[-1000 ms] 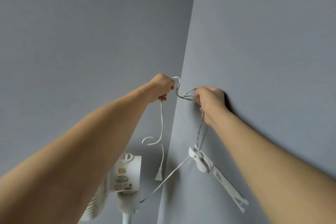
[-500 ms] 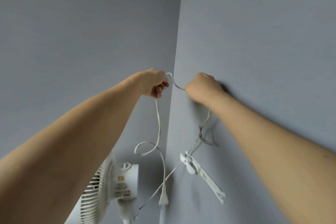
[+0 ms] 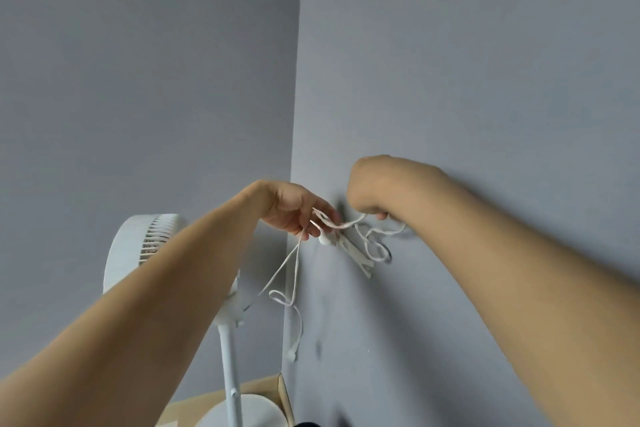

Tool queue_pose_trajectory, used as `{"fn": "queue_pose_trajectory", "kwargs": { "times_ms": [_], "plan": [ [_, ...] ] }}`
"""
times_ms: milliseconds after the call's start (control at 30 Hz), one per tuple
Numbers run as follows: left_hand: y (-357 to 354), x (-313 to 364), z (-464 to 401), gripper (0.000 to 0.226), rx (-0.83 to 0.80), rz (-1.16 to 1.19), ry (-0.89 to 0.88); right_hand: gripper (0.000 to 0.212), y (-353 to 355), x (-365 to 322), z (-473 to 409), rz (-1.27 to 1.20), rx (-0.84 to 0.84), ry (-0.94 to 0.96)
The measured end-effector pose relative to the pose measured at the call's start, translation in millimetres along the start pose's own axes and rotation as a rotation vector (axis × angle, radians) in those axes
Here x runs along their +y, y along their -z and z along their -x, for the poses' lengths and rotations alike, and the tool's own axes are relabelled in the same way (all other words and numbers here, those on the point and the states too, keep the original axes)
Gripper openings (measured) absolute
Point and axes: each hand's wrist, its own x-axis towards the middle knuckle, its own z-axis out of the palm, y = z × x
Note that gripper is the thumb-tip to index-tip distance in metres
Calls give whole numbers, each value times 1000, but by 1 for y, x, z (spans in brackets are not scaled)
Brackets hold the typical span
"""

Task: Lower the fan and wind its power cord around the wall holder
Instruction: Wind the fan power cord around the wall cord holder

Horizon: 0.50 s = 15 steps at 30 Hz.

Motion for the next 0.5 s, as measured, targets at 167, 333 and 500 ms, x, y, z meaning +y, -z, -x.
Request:
{"fn": "queue_pose_trajectory", "kwargs": {
  "times_ms": [167, 333, 500],
  "plan": [
    [-10, -19, -21, 27, 196, -169, -23, 15, -51, -4, 8, -202, -125, -32],
    [-15, -25, -37, 13, 398, -313, -165, 17, -93, -15, 9, -430, -205, -25],
    [-23, -27, -46, 15, 543, -485, -267, 11, -145, -33, 0, -716, -165, -31]
  ]
}}
